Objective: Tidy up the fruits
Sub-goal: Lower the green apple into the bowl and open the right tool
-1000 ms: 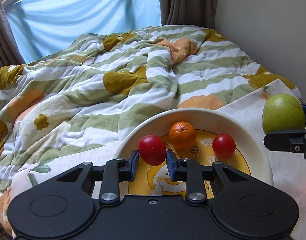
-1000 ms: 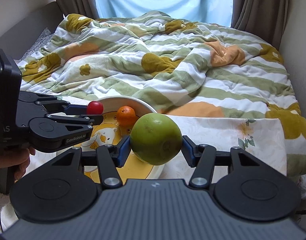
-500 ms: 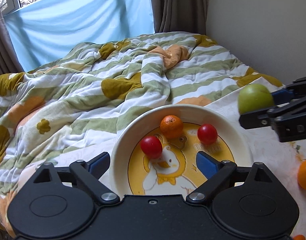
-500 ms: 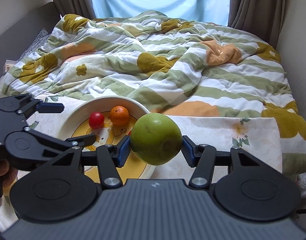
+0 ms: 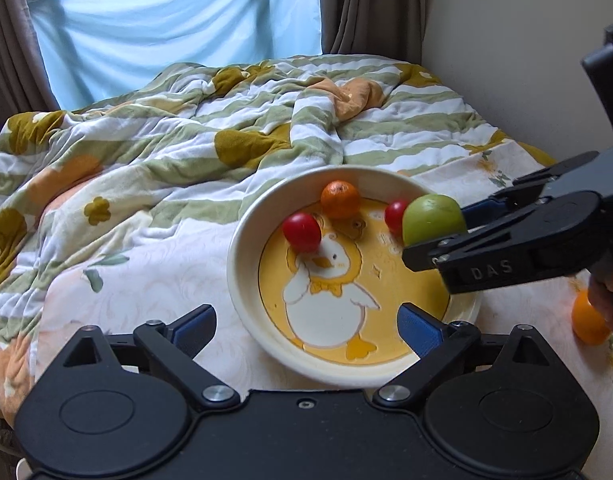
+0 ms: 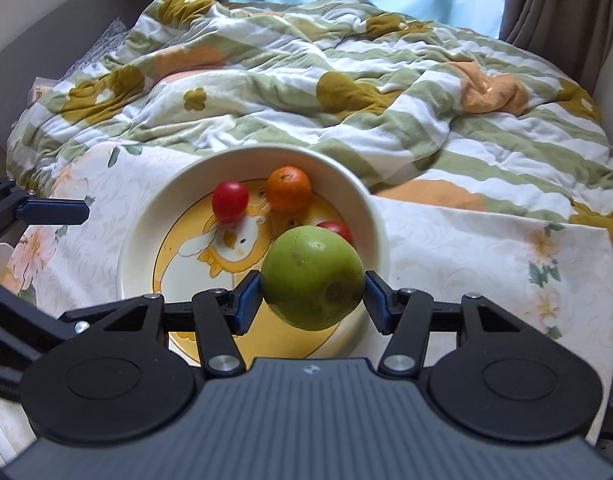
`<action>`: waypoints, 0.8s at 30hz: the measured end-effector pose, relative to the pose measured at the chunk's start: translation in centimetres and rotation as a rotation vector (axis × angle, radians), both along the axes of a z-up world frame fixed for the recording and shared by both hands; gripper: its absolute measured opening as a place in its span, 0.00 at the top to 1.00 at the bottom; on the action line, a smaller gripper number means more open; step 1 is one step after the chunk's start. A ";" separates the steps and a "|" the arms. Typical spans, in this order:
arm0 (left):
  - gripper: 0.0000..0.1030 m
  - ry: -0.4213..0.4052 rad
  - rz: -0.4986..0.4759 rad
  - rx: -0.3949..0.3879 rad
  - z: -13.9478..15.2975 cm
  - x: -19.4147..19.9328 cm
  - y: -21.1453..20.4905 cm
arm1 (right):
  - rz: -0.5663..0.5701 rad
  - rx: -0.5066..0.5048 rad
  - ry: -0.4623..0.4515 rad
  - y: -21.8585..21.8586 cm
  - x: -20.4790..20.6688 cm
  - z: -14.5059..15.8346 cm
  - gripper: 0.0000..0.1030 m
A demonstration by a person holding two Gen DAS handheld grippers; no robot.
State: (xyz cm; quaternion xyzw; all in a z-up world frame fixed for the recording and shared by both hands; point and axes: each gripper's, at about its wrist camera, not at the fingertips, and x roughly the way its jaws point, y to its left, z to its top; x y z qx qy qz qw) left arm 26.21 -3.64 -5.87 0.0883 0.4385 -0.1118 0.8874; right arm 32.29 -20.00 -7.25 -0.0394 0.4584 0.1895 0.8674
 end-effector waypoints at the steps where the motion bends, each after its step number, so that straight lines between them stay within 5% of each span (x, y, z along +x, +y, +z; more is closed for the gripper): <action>1: 0.04 0.004 0.001 0.004 -0.1 -0.2 0.0 | 0.007 -0.002 0.003 0.2 0.0 -0.2 0.32; 15: 0.04 0.008 0.018 -0.001 -0.6 -2.0 0.6 | 0.042 -0.022 0.011 1.4 -0.3 -1.7 0.31; 20: 0.04 -0.006 0.022 0.000 -0.1 -2.7 0.5 | 0.047 -0.036 -0.061 1.6 -1.2 -0.5 0.03; 24: 0.04 -0.018 0.039 -0.003 0.4 -3.6 0.4 | 0.031 -0.024 -0.088 1.1 -1.9 0.6 0.00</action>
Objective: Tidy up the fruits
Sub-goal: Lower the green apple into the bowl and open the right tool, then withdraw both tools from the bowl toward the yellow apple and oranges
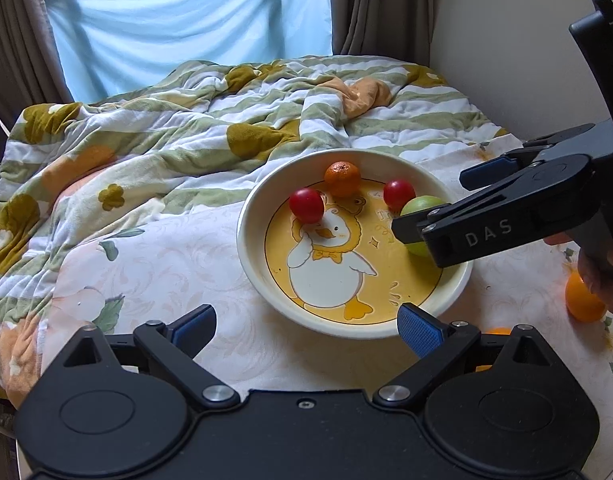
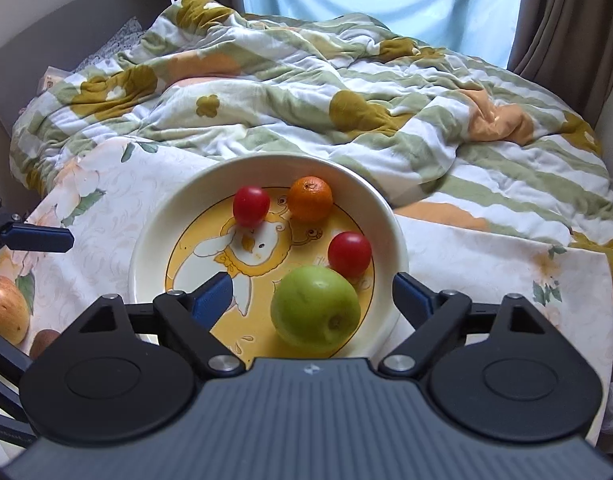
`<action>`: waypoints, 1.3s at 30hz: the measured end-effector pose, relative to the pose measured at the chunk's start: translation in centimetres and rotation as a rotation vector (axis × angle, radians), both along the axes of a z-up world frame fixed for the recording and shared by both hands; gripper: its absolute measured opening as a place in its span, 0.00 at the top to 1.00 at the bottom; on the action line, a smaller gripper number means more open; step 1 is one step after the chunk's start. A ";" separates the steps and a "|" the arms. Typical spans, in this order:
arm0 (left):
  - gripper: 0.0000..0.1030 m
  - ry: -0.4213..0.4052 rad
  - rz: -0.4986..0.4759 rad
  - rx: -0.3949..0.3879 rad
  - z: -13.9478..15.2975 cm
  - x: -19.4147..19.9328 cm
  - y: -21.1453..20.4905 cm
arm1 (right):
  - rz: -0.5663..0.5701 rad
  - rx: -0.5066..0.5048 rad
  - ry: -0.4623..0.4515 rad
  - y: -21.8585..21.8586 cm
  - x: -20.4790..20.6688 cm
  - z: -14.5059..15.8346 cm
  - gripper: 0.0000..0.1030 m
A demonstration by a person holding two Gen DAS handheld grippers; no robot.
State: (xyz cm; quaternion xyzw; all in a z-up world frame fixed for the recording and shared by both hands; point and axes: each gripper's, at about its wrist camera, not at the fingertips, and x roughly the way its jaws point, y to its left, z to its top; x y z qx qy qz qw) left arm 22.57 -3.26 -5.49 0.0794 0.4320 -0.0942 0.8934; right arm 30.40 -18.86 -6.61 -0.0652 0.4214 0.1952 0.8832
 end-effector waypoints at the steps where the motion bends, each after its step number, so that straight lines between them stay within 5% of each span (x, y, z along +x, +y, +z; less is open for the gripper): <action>1: 0.04 -0.002 0.002 -0.003 0.2 -0.3 0.0 | -0.007 0.002 0.003 -0.2 -0.2 0.2 0.00; 22: 0.04 -0.153 0.118 -0.012 6.2 -11.0 -0.9 | -0.113 0.035 -0.104 -4.6 -10.3 6.9 0.00; 39: 0.02 -0.199 0.257 0.031 6.7 -19.7 1.6 | -0.051 0.061 -0.161 -3.9 -19.8 9.2 0.00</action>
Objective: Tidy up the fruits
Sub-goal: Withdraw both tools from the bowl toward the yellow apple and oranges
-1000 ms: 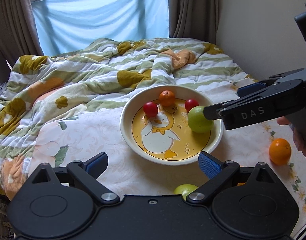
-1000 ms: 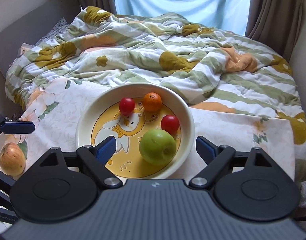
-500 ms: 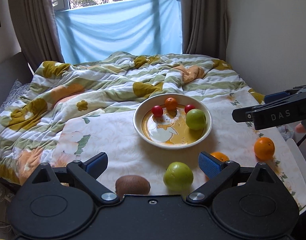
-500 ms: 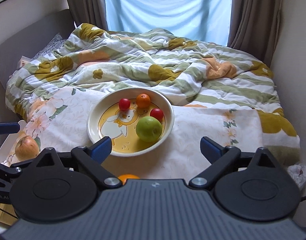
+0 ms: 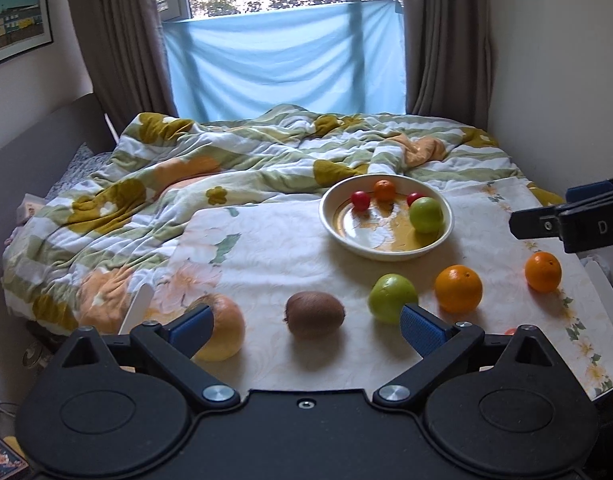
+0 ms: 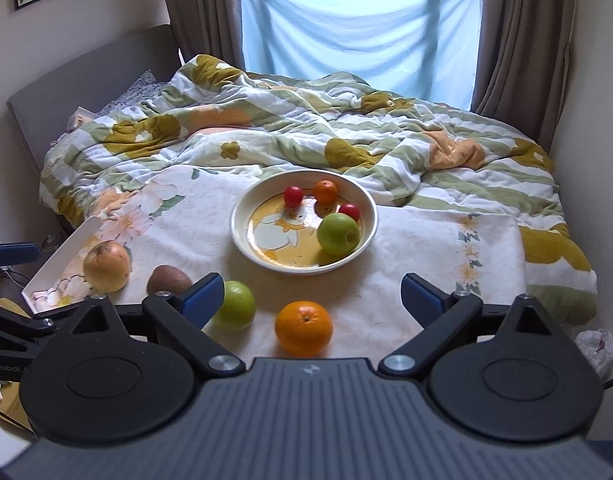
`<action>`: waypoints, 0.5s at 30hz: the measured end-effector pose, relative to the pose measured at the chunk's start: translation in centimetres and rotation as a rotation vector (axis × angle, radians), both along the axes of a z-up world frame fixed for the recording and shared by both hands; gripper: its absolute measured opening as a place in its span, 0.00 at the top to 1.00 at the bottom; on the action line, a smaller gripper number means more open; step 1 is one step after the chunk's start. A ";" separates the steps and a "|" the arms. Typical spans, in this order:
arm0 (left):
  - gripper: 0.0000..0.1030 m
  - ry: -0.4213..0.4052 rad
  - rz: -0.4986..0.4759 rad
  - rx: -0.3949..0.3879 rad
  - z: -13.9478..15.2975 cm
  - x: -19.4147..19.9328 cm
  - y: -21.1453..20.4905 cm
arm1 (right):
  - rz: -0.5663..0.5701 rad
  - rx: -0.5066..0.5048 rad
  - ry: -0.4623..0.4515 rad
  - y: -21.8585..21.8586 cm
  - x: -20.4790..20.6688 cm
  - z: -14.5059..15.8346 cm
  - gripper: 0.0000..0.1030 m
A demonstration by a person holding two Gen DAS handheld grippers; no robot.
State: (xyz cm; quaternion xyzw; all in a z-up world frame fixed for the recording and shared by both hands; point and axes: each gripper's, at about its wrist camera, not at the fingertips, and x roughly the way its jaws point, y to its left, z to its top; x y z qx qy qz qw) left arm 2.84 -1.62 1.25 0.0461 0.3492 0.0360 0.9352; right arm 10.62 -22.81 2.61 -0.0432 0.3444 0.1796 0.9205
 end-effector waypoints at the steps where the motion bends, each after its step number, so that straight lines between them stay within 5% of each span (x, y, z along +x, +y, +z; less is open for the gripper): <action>1: 0.01 -0.002 0.009 0.002 -0.1 -0.2 0.3 | 0.001 0.001 0.000 0.3 -0.4 0.0 0.00; 15: 0.02 0.055 0.094 0.007 -4.0 1.2 6.8 | -0.038 -0.023 0.033 5.8 -2.0 -4.6 0.00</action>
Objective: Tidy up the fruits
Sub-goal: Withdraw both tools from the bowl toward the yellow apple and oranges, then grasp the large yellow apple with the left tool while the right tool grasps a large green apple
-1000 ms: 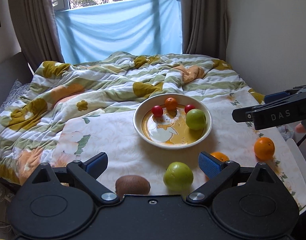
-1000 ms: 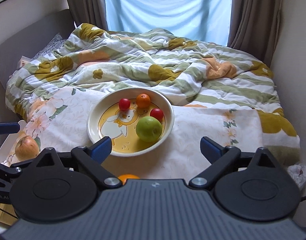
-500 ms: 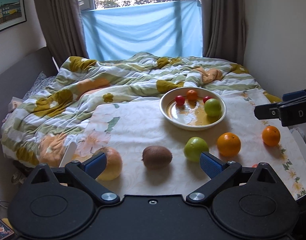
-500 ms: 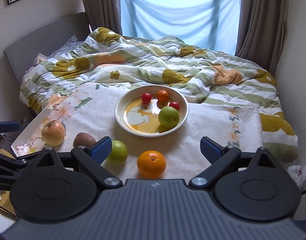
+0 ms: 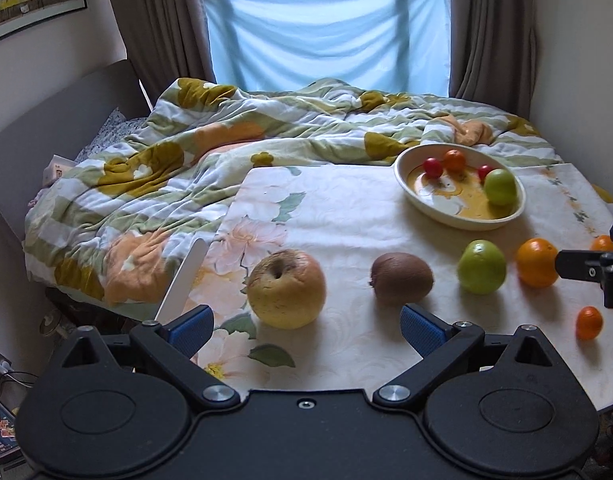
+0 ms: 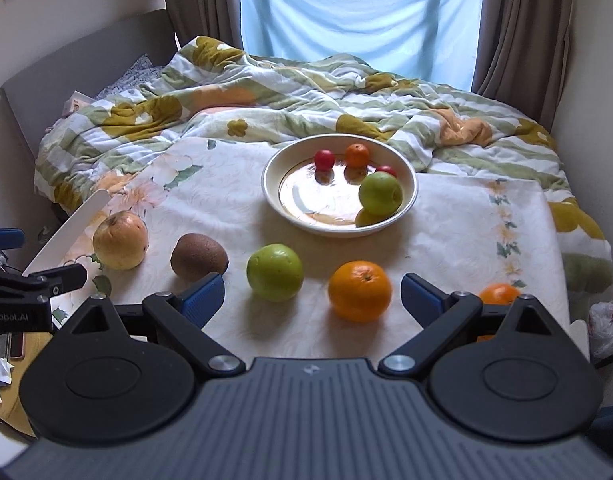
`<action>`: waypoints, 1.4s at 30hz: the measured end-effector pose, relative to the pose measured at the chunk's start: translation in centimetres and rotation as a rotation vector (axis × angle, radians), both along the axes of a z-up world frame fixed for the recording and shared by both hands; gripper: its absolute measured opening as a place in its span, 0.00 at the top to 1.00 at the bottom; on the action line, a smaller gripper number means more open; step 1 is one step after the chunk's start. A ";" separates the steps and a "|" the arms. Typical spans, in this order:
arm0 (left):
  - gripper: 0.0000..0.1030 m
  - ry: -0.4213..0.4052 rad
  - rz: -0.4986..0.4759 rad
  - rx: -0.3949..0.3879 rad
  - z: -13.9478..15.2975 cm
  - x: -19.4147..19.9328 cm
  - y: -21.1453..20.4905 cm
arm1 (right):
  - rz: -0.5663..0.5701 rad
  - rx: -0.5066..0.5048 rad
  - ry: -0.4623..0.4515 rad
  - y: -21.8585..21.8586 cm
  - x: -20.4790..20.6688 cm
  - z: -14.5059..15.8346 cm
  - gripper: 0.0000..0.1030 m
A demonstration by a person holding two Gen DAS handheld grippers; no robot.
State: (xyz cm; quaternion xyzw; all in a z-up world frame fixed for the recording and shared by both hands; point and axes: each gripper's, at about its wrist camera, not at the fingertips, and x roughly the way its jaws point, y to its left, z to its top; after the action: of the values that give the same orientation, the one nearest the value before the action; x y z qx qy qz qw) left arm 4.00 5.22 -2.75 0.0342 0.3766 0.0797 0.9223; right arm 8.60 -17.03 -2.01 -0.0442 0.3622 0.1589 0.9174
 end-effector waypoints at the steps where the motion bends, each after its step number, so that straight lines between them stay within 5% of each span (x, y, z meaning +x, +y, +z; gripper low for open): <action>1: 0.02 0.004 -0.002 0.003 -0.4 0.3 0.4 | -0.002 -0.005 0.000 0.4 0.1 -0.5 0.00; 17: 0.04 0.078 -0.003 -0.040 -5.4 6.4 3.9 | -0.084 -0.004 0.024 4.6 2.8 -6.6 0.00; 28: 0.13 0.123 0.010 -0.105 -6.9 8.7 4.9 | -0.067 -0.047 0.015 6.4 4.4 -7.7 0.00; 32: 0.25 0.134 0.010 -0.137 -7.1 9.1 5.2 | -0.062 -0.049 0.025 6.3 5.0 -8.0 0.00; 42: 0.25 0.127 0.023 -0.132 -7.0 8.9 4.8 | -0.022 -0.092 0.033 6.7 5.8 -8.7 0.10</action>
State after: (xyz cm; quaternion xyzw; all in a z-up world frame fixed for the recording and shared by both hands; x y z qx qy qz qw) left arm 12.94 10.05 -9.78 -0.0260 0.4393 0.0628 0.8958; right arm 14.39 -10.29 -10.70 -0.0799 0.3845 0.1325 0.9100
